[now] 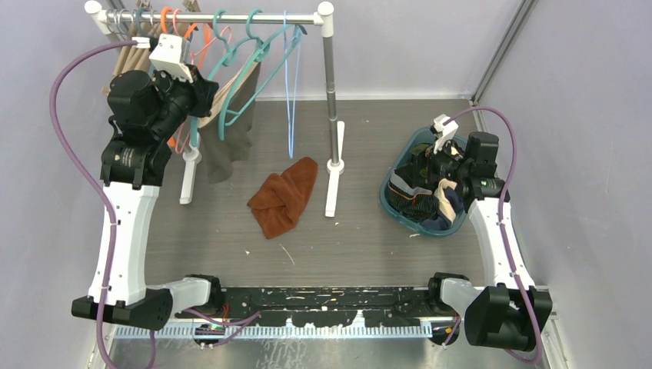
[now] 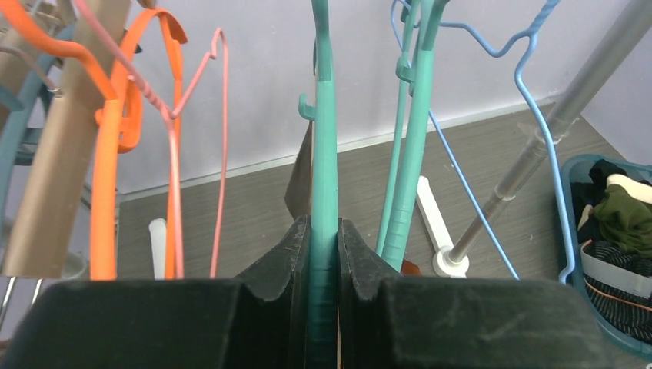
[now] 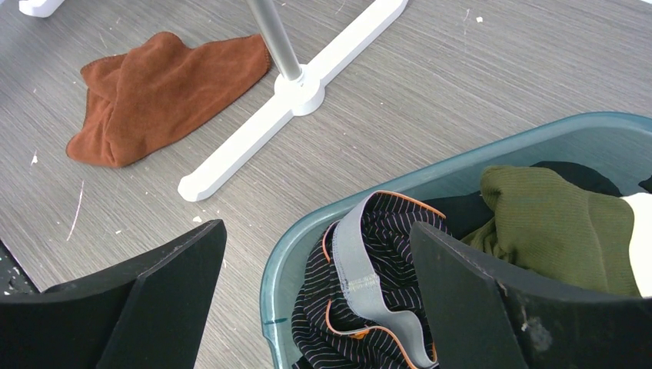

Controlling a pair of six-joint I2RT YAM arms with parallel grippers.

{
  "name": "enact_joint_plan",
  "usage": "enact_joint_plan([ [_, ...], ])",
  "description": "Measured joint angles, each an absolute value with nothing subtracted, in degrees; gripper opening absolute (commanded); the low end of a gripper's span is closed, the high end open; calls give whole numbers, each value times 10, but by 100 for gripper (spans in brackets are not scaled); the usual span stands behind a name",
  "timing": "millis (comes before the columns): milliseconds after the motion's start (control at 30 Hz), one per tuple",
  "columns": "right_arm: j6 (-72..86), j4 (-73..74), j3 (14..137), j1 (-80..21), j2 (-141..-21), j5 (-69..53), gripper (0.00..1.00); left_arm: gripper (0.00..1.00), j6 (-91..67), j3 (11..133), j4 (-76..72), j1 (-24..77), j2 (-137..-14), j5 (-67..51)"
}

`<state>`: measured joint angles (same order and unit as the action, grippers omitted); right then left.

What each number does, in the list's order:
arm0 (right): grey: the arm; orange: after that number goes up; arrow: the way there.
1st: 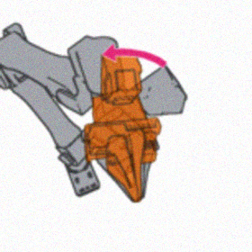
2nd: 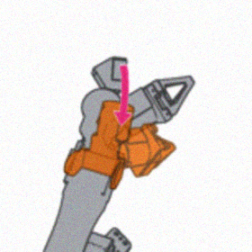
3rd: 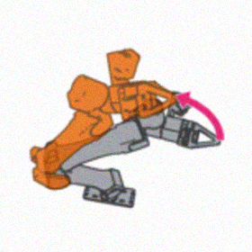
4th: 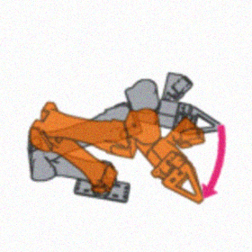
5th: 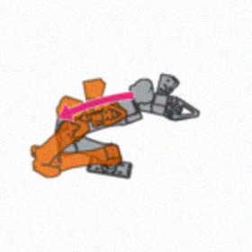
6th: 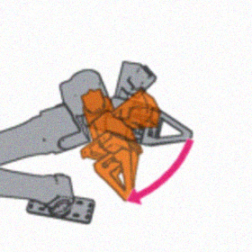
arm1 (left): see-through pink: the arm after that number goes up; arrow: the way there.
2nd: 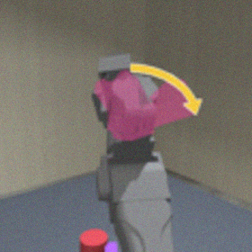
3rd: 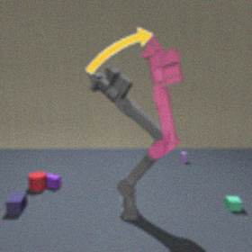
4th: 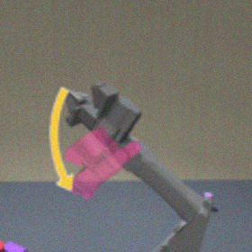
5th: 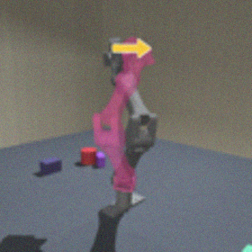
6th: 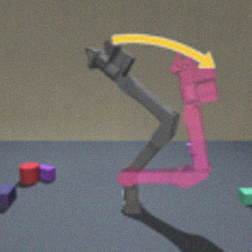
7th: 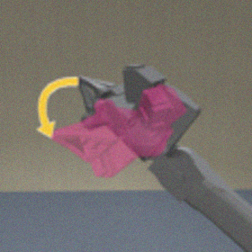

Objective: Remove the underwear clipped to the hanger
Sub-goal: Pick up the hanger from the clothesline.

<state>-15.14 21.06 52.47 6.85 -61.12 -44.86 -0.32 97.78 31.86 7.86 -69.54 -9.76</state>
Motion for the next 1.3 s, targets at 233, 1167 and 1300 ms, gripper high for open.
enact_joint_plan([
  [233, -152, 211, 525, 68, -619, -448, 96, 0, 12, 978, 319, 79, -689, -69],
  [1167, -162, 215, 525, 60, -624, -444, 95, 0, 56, 1019, 307, 79, -676, -52],
  [1300, -162, 215, 525, 58, -624, -444, 96, 0, 84, 1004, 316, 79, -648, -43],
])
